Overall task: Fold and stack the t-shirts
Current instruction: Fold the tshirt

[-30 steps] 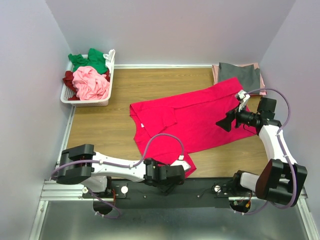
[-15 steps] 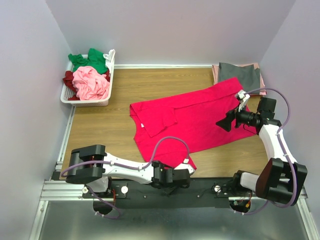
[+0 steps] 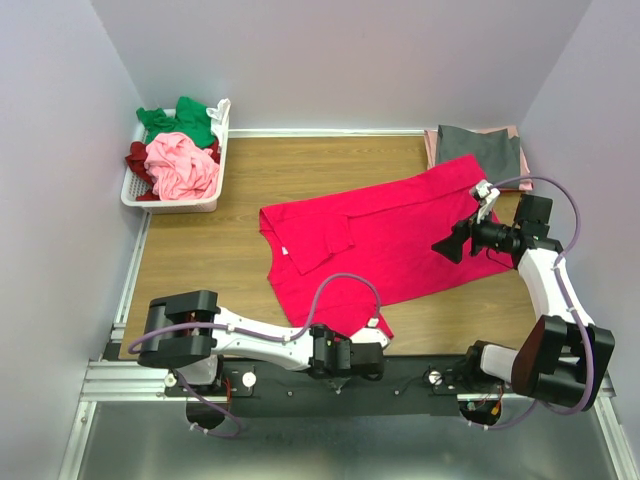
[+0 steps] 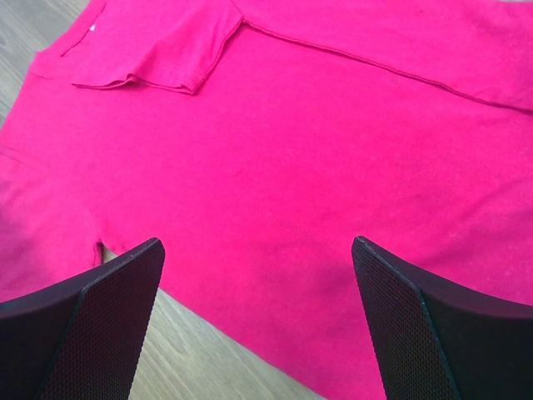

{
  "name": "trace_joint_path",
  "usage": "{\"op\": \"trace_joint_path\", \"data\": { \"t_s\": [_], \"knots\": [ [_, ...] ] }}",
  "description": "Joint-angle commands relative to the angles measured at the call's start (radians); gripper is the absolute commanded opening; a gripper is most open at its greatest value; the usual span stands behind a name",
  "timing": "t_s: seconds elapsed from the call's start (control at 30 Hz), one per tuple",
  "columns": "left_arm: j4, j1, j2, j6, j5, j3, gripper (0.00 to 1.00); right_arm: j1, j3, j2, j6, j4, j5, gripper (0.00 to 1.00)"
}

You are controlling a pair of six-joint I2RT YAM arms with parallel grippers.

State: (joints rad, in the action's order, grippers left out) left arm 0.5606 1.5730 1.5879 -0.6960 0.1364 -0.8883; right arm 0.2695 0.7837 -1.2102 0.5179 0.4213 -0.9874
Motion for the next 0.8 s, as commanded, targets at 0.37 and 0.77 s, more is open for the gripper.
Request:
{"op": "trace_joint_path", "data": {
  "t_s": [0.37,0.77],
  "knots": [
    [0.075,-0.008,-0.113,-0.048,0.147,-0.014,0.0,0.005,0.077,-0.008,0.063,0.118,0.232,1.0],
    [-0.033,-0.105,-0.319,0.001,0.138,0.045,0.0,0.163,0.258,-0.167,0.232,0.349,0.538,0.94]
  ]
}}
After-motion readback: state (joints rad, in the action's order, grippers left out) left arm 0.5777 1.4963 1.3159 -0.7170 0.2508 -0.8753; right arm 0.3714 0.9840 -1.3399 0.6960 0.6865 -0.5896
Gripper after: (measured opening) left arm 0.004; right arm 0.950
